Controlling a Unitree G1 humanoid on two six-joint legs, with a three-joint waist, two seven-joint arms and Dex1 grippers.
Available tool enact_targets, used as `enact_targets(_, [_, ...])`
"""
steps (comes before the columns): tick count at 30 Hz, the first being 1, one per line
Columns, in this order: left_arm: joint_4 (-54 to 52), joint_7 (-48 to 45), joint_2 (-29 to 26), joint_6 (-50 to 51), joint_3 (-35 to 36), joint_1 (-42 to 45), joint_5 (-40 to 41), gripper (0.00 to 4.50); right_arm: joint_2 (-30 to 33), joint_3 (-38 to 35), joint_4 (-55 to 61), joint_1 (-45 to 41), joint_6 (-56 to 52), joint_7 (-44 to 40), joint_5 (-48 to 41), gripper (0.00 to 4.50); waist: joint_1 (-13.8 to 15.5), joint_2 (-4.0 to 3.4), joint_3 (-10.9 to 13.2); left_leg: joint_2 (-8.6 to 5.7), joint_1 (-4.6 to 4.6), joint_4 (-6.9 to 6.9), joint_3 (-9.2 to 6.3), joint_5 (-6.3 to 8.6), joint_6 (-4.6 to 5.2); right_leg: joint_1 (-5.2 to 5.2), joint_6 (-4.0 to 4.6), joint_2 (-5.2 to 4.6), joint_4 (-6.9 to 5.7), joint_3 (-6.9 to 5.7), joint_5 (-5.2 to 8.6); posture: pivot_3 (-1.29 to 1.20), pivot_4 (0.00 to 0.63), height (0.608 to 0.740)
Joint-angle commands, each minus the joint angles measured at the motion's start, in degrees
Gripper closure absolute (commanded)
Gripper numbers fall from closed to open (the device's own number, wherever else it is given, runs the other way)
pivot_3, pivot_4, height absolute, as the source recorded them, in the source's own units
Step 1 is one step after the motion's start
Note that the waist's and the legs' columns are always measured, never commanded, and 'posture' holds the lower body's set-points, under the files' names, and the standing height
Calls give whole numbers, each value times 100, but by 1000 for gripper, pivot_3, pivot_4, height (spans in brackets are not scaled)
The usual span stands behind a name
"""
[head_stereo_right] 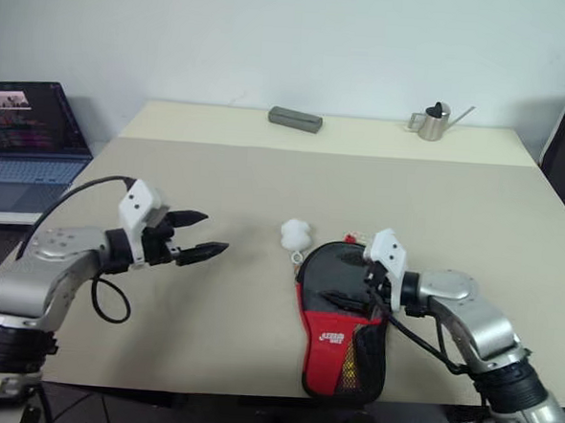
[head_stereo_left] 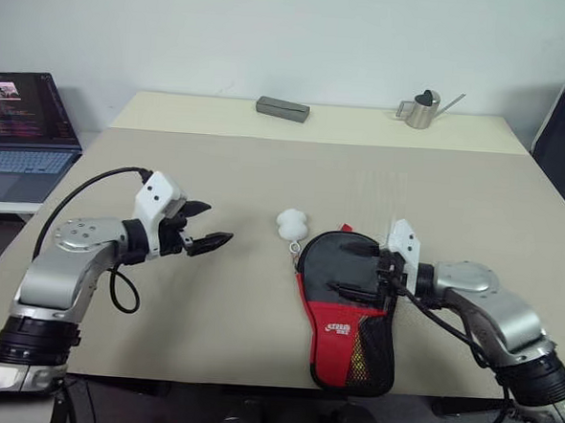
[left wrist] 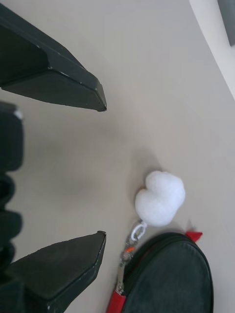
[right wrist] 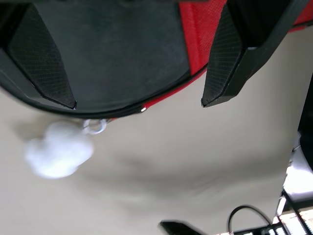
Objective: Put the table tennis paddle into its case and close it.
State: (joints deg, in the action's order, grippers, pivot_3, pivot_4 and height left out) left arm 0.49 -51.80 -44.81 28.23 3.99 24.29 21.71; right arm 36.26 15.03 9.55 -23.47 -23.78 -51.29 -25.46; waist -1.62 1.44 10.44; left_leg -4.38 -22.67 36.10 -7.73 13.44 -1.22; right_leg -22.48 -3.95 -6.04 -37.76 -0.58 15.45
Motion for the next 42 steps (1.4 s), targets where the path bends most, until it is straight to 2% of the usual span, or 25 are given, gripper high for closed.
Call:
enact_targets(1, [219, 80, 144, -162, -95, 359, -169, 206, -164, 93, -191, 67, 548, -86, 453, 20, 1, 0, 0, 0, -1, 1, 0, 0, -1, 0, 0, 0, 0, 0, -1, 0, 150, 740])
enact_targets(6, [627, 193, 497, -239, -284, 740, -390, 206, -279, 282, -560, 184, 766, -221, 932, 20, -1, 0, 0, -1, -1, 3, 1, -7, -14, -1, -2, 0, -3, 0, -2, 0, 150, 740])
enact_targets(13, [988, 64, 852, -296, -500, 1084, -518, 206, -490, 255, -702, 43, -77, -199, 917, 20, -26, 1, -1, 1, 4, 3, 1, -12, -22, -3, -1, 3, -15, 3, -3, 0, 150, 740])
enact_targets(18, [1421, -78, 1137, -255, -602, 1458, -489, 206, -560, 314, -878, -61, -254, -192, 1096, 20, -17, 4, -3, 0, 8, 9, 0, -14, -25, 3, 0, 3, -19, 2, -5, 0, 150, 740])
enact_targets(27, [3289, 42, 1884, -637, -903, 2465, -1000, 206, -769, 303, -1025, -146, -335, -12, 1301, 20, -25, 10, -6, -2, 25, 13, -2, -14, -25, 19, -5, 4, -24, 0, -9, 0, 150, 740])
enact_targets(33, [4631, 297, 2361, -1416, -1026, 2982, -1468, 206, -875, 266, -972, -130, -390, 47, 1362, 20, -26, 12, -8, -2, 24, 18, -2, -15, -27, 19, -9, 5, -23, 0, -12, 0, 150, 740])
enact_targets(42, [5623, 290, 2752, -2079, -1101, 3214, -1896, 206, -953, 224, -834, -61, -480, 169, 1376, 20, -25, 14, -9, -2, 24, 22, -1, -15, -26, 19, -13, 5, -26, 1, -15, 0, 150, 740])
